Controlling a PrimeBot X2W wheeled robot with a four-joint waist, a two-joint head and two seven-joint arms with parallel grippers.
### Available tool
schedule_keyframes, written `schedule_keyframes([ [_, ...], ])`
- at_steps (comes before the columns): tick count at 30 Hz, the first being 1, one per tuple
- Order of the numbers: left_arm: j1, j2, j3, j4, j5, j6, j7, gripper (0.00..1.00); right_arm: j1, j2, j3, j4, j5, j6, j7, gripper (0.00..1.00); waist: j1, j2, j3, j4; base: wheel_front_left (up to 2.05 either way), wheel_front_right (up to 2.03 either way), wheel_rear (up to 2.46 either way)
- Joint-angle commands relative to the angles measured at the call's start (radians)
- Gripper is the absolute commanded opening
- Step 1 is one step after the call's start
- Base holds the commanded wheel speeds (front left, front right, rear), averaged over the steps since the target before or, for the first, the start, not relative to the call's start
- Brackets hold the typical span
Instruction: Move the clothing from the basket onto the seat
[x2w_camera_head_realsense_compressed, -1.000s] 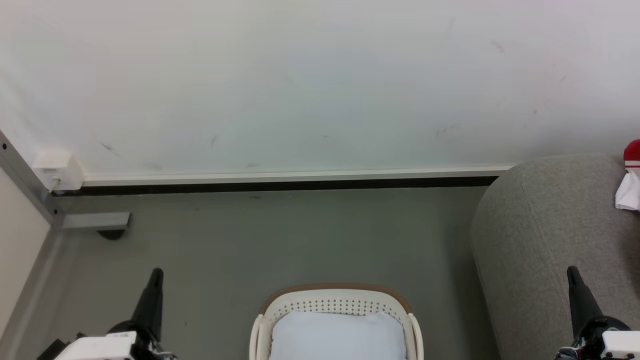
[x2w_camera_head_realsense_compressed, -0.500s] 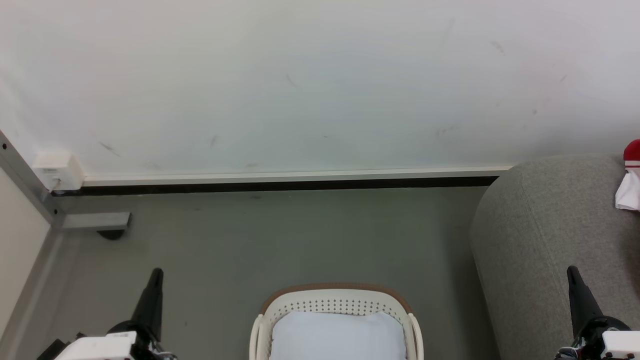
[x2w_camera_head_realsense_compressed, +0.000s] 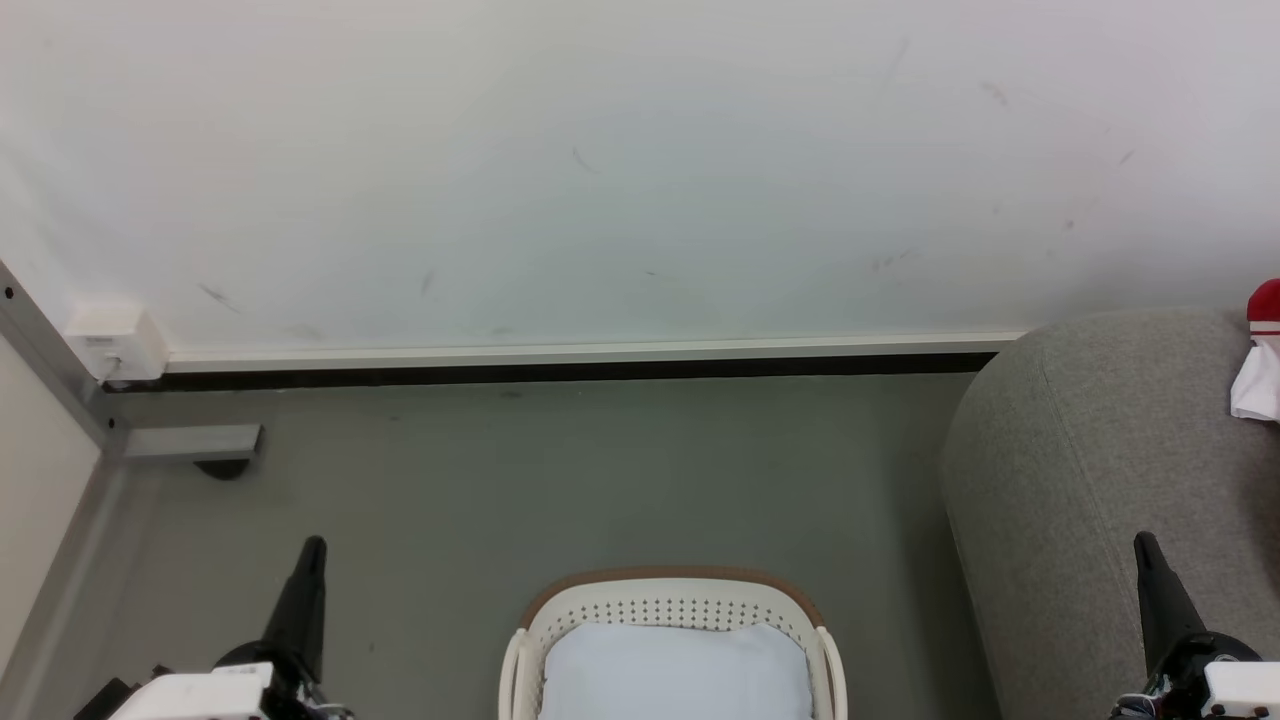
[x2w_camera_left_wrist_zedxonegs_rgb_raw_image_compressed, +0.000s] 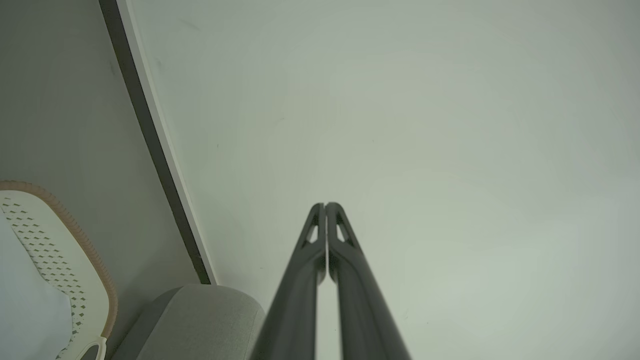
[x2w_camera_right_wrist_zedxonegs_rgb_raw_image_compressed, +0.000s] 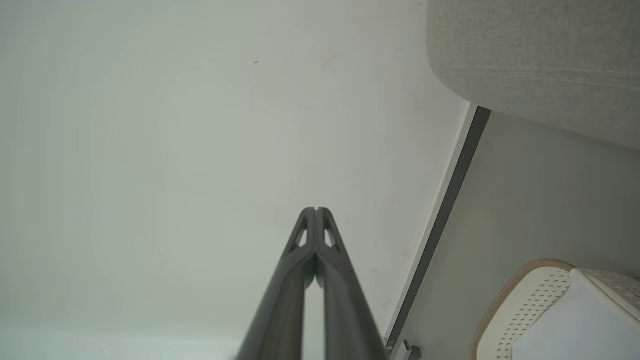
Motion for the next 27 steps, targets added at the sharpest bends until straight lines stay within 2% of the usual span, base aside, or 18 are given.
schedule_keyframes([
  [1, -0.009, 0.007, 0.002, -0.004, -0.014, -0.004, 0.004, 0.00, -0.013, -0.007, -0.004, -0.005, 0.001, -0.002, 0.004, 0.00, 0.0000, 0.0000, 0.000, 0.000, 0.00, 0.00, 0.00],
  [27, -0.008, 0.007, 0.002, -0.004, -0.014, -0.004, 0.004, 0.00, -0.013, -0.007, -0.004, -0.005, 0.001, -0.002, 0.004, 0.00, 0.0000, 0.0000, 0.000, 0.000, 0.00, 0.00, 0.00],
])
